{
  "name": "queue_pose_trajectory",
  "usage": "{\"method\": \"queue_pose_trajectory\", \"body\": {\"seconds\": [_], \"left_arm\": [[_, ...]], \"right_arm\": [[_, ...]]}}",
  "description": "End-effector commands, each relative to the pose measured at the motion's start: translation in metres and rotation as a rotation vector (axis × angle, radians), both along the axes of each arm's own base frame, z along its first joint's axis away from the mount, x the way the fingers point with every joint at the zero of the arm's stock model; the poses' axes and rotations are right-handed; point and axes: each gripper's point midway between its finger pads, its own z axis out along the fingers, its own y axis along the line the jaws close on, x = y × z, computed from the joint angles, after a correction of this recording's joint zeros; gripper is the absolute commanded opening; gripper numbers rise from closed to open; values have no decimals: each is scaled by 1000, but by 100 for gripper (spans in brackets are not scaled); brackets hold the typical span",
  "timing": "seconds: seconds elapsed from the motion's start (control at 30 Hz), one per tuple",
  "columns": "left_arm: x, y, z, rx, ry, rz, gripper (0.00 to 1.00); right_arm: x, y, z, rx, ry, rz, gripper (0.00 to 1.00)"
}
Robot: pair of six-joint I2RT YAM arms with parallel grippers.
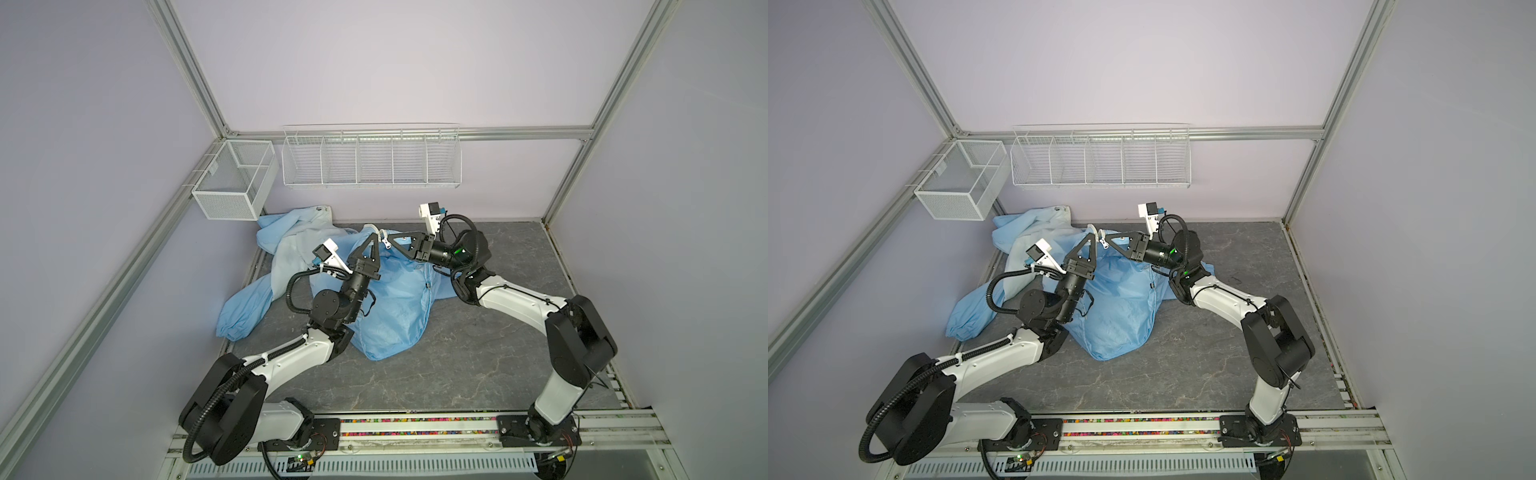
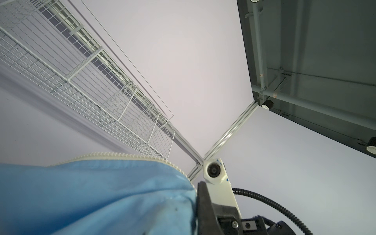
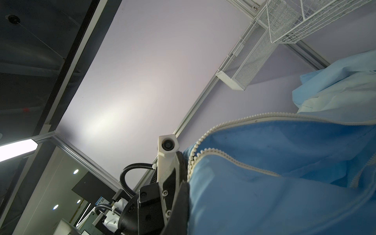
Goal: Zip up the jacket
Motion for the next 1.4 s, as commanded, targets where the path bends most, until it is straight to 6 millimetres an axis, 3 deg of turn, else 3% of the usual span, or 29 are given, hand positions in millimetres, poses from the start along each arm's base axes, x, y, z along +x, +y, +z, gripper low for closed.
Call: {"method": "queue_pose_trajectory", "body": {"seconds": [0.0, 0.6, 1.37], "left_arm": [[-9, 7, 27, -60, -79, -3, 0], [-9, 12, 20, -65, -72, 19, 0], [-7, 13, 25, -103, -101, 3, 0]], "right_arm": [[-8, -2, 14, 64, -45, 10, 7], [-11, 1, 7, 63, -26, 17, 7], [-16, 3, 14, 83, -47, 12, 7]]}}
